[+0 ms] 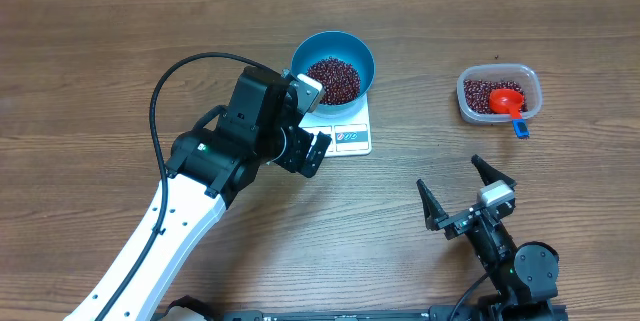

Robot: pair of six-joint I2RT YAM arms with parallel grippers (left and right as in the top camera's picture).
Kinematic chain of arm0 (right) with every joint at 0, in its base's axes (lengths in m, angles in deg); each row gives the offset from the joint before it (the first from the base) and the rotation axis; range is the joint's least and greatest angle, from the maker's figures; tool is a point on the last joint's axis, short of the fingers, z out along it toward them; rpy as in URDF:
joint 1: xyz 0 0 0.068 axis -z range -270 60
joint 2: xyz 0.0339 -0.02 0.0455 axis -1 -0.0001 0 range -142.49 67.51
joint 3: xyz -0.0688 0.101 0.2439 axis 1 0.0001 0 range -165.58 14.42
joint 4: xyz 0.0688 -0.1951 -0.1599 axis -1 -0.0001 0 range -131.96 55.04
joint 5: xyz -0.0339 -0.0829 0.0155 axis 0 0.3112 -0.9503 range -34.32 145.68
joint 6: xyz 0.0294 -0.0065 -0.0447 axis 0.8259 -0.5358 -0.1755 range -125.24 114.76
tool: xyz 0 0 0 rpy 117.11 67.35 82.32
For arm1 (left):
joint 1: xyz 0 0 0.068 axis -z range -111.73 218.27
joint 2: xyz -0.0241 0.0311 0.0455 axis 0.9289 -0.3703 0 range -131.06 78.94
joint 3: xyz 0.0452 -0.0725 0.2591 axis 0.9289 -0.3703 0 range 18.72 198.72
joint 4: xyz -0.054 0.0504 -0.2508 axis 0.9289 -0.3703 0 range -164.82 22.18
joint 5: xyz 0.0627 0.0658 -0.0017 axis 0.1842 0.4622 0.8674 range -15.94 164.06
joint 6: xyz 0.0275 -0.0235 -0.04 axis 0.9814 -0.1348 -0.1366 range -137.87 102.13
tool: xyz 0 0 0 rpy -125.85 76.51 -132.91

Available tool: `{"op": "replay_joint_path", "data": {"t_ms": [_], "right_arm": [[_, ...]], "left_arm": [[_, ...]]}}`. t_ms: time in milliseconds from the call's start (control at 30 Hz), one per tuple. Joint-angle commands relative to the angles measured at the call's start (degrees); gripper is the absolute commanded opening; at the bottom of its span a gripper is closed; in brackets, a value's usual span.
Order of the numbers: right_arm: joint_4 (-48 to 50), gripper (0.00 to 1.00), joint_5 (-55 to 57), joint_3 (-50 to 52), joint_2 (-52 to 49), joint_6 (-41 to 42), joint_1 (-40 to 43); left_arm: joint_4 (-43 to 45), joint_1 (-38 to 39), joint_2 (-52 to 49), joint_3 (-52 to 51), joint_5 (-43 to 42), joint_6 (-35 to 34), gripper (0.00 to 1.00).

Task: Scoop item into bowl and weigh 150g on scale

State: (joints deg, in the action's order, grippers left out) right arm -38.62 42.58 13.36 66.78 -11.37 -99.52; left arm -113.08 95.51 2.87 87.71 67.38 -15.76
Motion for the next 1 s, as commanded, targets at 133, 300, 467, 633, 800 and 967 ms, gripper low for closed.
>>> {"op": "replay_joint_path", "data": {"t_ms": [133, 300, 467, 633, 800, 967], "right_arm": [[0.2, 1.0, 0.4, 0.6, 0.6, 0.3, -0.1], [0.2, 1.0, 0.4, 0.6, 0.6, 0.3, -0.1], [0.2, 1.0, 0.4, 0.6, 0.6, 0.4, -0.1], [0.2, 1.0, 0.4, 0.6, 0.6, 0.3, -0.1], [0.2, 1.0, 0.4, 0.6, 0.6, 0.3, -0.1], [0.2, 1.0, 0.4, 0.6, 0.6, 0.3, -0.1]], "left_arm": [[0.0, -0.2, 0.4, 0.3, -0.4, 1.1, 1.0], [0.0, -0.2, 0.4, 0.3, -0.4, 1.1, 0.99], [0.0, -0.2, 0.4, 0.3, -0.4, 1.1, 1.0], [0.0, -0.2, 0.4, 0.3, -0.4, 1.1, 1.0], [-6.2, -0.2, 7.5, 0.2, -0.7, 0.6, 1.0], [-10.1, -4.4, 24.0, 0.1, -1.5, -1.0, 1.0]]}}
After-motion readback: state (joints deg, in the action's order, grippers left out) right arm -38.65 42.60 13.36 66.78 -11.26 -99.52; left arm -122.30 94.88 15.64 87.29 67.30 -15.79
